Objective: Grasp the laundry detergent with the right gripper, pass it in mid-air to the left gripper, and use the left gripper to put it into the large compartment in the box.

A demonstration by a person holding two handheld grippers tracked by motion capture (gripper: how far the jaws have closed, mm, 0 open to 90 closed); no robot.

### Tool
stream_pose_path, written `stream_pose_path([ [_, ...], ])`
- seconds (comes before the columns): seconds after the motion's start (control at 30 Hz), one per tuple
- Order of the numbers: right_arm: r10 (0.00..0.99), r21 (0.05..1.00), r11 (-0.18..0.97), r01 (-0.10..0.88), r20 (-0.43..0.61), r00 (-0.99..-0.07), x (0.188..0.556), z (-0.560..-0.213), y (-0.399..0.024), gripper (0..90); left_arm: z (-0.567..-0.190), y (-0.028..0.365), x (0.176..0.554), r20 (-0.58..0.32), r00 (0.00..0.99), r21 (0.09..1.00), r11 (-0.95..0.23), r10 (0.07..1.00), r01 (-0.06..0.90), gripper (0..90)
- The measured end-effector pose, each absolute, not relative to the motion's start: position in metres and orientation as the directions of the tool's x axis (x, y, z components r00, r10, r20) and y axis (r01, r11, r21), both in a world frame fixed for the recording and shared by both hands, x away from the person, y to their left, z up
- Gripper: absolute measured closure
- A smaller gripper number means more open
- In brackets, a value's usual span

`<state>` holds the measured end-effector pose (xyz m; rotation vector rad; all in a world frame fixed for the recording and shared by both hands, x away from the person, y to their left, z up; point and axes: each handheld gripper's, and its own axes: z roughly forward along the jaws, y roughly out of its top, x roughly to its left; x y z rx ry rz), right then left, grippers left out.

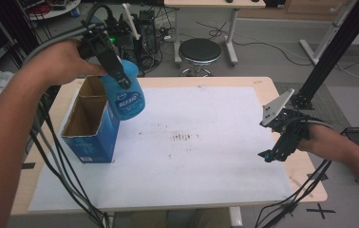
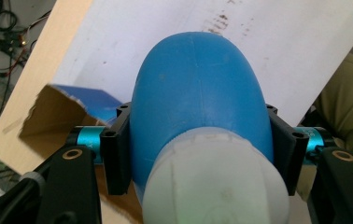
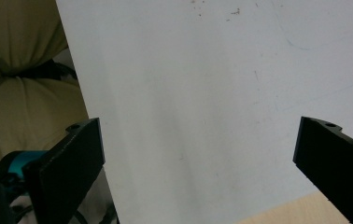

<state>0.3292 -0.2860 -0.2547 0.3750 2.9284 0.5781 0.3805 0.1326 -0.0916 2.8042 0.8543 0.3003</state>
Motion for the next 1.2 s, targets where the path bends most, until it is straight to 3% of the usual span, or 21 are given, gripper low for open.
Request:
stream_pose_path([
  [0.33,0.266,0.377,0.900,0.219,-0.078,-0.961,0.329,-0.248,-0.287,1.0,-0.072,0.178,0.375,0.145,0.748,0.263,-0.754,0.647,0.601,37.5],
  [0.8,0.278,0.374,0.898,0.231,-0.076,-0.958,0.329,-0.249,-0.285,1.0,-0.073,0.224,0.375,0.168,0.720,0.245,-0.736,0.673,0.631,37.5],
  [0.83,0.282,0.376,0.896,0.235,-0.074,-0.957,0.329,-0.249,-0.285,1.0,-0.079,0.223,0.373,0.153,0.680,0.299,-0.690,0.717,0.659,37.5],
  [1.07,0.284,0.373,0.897,0.237,-0.074,-0.956,0.328,-0.248,-0.284,1.0,-0.092,0.235,0.379,0.173,0.722,0.228,-0.740,0.670,0.633,37.5],
  [1.2,0.288,0.377,0.894,0.240,-0.075,-0.955,0.328,-0.249,-0.283,1.0,-0.106,0.239,0.382,0.165,0.714,0.247,-0.729,0.680,0.638,37.5],
])
